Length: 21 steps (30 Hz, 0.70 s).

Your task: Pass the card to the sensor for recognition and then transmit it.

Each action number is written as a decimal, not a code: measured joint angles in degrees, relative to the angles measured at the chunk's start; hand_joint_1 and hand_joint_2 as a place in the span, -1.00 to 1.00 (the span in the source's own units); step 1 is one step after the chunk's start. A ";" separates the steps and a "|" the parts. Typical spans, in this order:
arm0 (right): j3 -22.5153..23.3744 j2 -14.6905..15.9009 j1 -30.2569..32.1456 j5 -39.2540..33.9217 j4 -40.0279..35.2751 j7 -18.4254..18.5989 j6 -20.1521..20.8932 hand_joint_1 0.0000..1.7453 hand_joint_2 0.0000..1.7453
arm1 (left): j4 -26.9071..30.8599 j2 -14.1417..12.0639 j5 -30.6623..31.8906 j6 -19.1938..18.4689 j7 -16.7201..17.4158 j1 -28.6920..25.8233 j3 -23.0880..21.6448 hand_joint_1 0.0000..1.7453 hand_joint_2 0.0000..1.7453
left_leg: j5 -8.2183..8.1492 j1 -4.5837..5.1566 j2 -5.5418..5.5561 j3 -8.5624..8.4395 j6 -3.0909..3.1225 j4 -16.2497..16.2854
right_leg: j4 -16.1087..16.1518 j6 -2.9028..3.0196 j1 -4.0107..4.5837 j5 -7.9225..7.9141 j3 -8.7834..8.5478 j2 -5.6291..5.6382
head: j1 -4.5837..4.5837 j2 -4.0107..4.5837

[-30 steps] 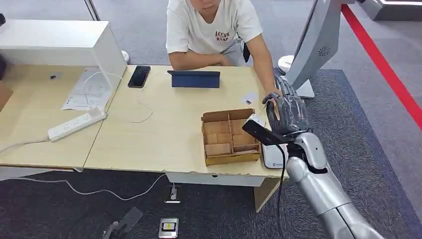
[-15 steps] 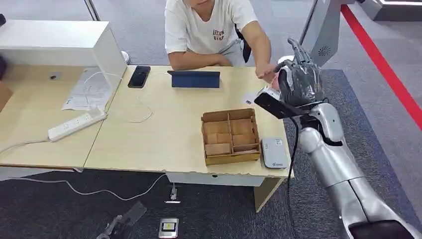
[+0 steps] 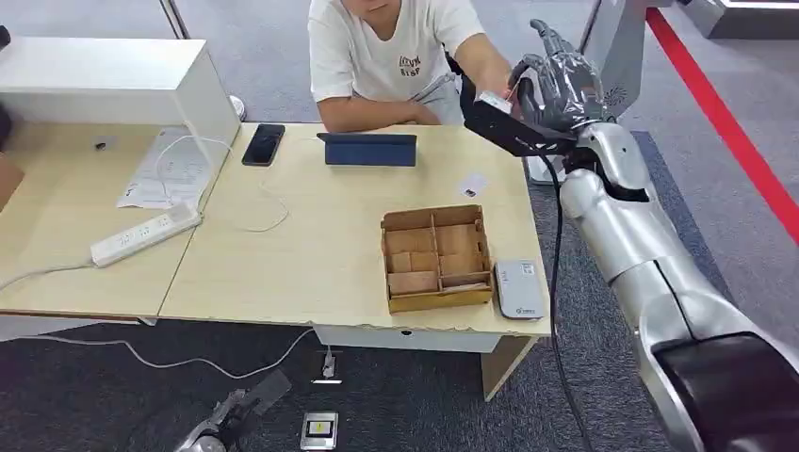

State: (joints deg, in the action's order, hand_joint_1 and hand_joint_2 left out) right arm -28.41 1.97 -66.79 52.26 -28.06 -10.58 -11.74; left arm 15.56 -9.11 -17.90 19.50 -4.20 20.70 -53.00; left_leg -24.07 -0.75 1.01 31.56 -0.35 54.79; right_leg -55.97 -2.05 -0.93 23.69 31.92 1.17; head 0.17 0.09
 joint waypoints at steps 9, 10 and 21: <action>-0.81 -2.32 -0.74 0.52 4.89 0.74 0.17 -1.00 1.00 | 0.35 0.00 -0.68 1.40 -1.81 -0.58 -0.20 -1.00 -1.00 | 0.00 0.00 -0.01 -0.01 0.00 0.00 | 0.00 0.00 0.00 0.00 0.01 0.01 | 0.00 0.00; -0.85 -2.40 -0.75 0.52 5.13 0.83 -0.11 -1.00 -1.00 | 0.35 0.04 -0.81 1.62 -2.14 -0.90 -0.22 -1.00 -1.00 | 0.00 0.00 -0.01 -0.01 0.00 0.00 | 0.01 0.00 0.00 0.00 0.02 0.01 | -0.04 0.00; -1.14 -1.92 -0.74 0.22 7.47 -0.09 -4.31 -1.00 -1.00 | 0.35 0.50 0.59 2.32 -1.88 -1.35 -0.35 -1.00 -1.00 | 0.01 0.00 -0.02 -0.02 0.00 0.01 | 0.01 0.00 0.00 -0.01 0.03 0.02 | 0.00 0.00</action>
State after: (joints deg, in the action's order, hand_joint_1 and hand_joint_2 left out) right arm -29.55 0.04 -67.53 52.48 -20.59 -10.67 -16.05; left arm 15.91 -8.61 -17.31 21.81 -6.08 19.35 -53.35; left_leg -24.07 -0.75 1.00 31.54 -0.36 54.80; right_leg -55.95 -2.05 -0.93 23.68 31.95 1.19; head 0.17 0.09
